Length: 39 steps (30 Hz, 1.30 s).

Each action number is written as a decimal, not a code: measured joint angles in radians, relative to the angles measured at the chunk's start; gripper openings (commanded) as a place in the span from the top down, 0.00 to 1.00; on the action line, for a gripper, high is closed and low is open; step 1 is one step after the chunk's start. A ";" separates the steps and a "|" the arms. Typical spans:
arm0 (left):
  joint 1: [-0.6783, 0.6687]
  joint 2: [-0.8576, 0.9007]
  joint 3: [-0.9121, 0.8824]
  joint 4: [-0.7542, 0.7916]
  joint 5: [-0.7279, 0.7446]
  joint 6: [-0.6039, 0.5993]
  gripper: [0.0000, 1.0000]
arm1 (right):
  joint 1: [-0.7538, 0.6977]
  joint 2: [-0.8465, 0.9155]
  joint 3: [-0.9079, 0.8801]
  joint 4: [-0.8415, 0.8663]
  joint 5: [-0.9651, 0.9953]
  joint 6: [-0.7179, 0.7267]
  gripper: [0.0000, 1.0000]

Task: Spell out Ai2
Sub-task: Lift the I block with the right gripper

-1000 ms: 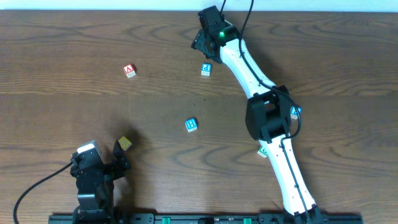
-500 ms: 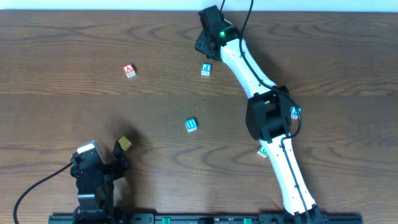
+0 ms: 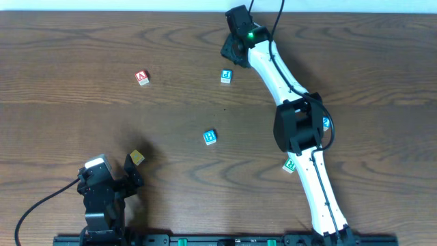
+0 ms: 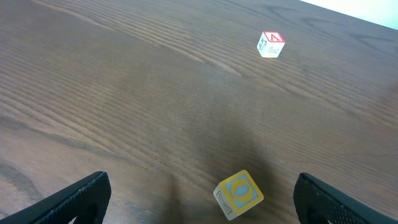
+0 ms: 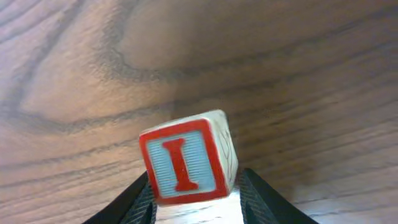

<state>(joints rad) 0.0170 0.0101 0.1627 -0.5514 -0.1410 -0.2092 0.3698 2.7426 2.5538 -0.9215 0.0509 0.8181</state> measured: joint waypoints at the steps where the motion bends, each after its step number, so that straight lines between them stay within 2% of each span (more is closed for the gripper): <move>1: 0.000 0.000 0.000 0.000 0.000 0.000 0.05 | -0.003 0.000 0.003 -0.012 -0.003 -0.011 0.54; 3: 0.000 0.000 0.000 0.000 0.000 0.000 0.05 | -0.008 0.000 0.009 -0.035 -0.004 -0.035 0.51; 8: 0.000 0.000 0.000 0.000 0.000 0.000 0.05 | -0.011 0.000 0.017 -0.048 -0.006 -0.103 0.30; 12: 0.000 0.000 0.000 0.000 0.000 0.000 0.05 | -0.011 0.000 0.021 -0.051 0.010 -0.164 0.25; 19: 0.000 0.000 0.000 0.000 0.000 0.000 0.05 | -0.014 0.000 0.036 -0.007 0.033 -0.343 0.24; 23: 0.000 0.000 0.000 0.000 0.000 0.000 0.05 | -0.018 0.000 0.037 0.008 0.036 -0.437 0.28; 27: 0.000 0.000 0.000 0.000 0.000 0.000 0.05 | -0.026 0.000 0.037 0.011 0.036 -0.484 0.36; 39: 0.000 0.000 0.000 0.000 0.000 0.000 0.05 | -0.028 0.000 0.037 0.013 0.006 -0.575 0.41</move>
<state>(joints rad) 0.0170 0.0101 0.1627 -0.5514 -0.1413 -0.2092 0.3420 2.7426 2.5908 -0.9081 0.0566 0.2436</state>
